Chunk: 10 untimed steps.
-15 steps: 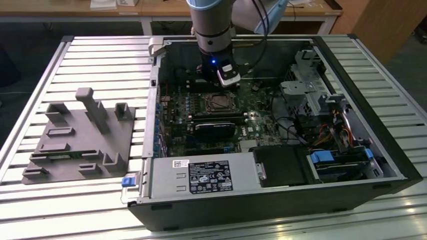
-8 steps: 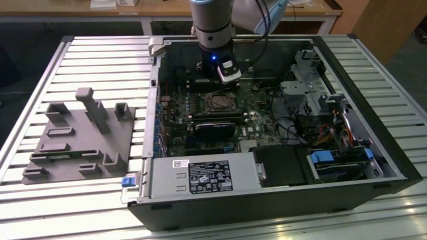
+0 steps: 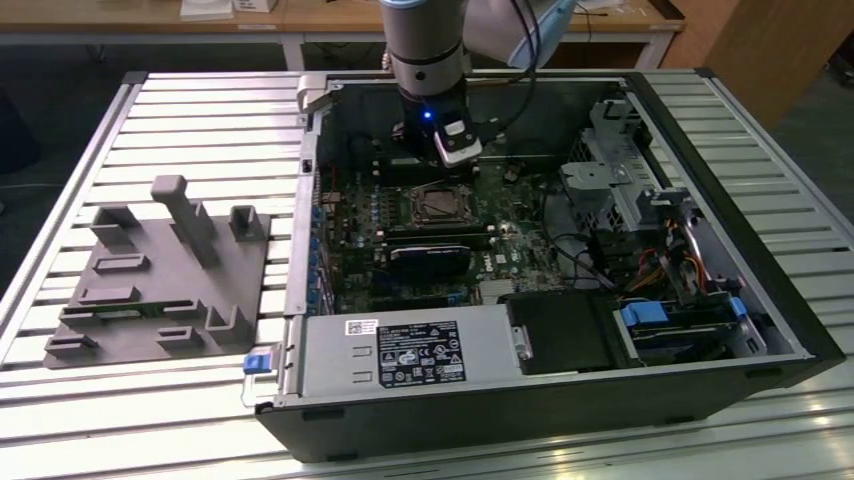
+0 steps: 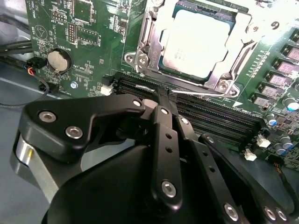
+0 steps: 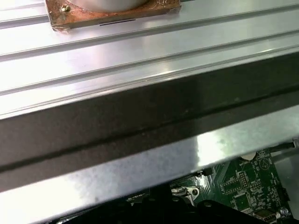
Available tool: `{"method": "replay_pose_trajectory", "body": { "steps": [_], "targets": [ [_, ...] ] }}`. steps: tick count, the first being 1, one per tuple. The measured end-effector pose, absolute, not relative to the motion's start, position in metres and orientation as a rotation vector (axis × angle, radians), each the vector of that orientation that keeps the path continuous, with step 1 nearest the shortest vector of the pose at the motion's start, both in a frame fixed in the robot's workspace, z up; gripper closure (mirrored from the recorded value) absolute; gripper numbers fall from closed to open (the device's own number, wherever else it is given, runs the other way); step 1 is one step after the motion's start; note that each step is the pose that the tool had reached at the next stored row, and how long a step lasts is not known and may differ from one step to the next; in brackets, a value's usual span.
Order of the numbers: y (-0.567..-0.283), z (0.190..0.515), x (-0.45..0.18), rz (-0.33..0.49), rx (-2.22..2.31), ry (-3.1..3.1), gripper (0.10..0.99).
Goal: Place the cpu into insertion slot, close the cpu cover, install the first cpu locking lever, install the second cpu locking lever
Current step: 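Install the first cpu locking lever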
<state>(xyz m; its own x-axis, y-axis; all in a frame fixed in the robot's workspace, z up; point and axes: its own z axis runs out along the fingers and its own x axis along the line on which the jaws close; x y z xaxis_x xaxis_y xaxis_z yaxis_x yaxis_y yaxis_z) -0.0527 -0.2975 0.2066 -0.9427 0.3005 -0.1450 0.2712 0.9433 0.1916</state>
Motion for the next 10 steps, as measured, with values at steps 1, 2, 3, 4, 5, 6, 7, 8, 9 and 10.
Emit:
{"method": "replay_pose_trajectory", "body": {
  "steps": [1,2,3,4,5,6,7,8,9,10],
  "targets": [
    [-0.2975,0.2063,-0.0526,0.253,0.435,2.925,0.980],
    [-0.2974,0.2059,-0.0527,0.252,0.438,2.925,0.980],
    [-0.2974,0.2055,-0.0527,0.251,0.440,2.924,0.980],
    [-0.2975,0.2050,-0.0527,0.251,0.442,2.924,0.980],
    [-0.2975,0.2046,-0.0527,0.250,0.444,2.923,0.980],
    [-0.2975,0.2041,-0.0527,0.249,0.446,2.923,0.980],
    [-0.2976,0.2037,-0.0527,0.248,0.449,2.922,0.980],
    [-0.2976,0.2032,-0.0527,0.247,0.452,2.922,0.980],
    [-0.2976,0.2026,-0.0527,0.246,0.454,2.921,0.980],
    [-0.2977,0.2021,-0.0527,0.245,0.457,2.920,0.980]
  ]
}}
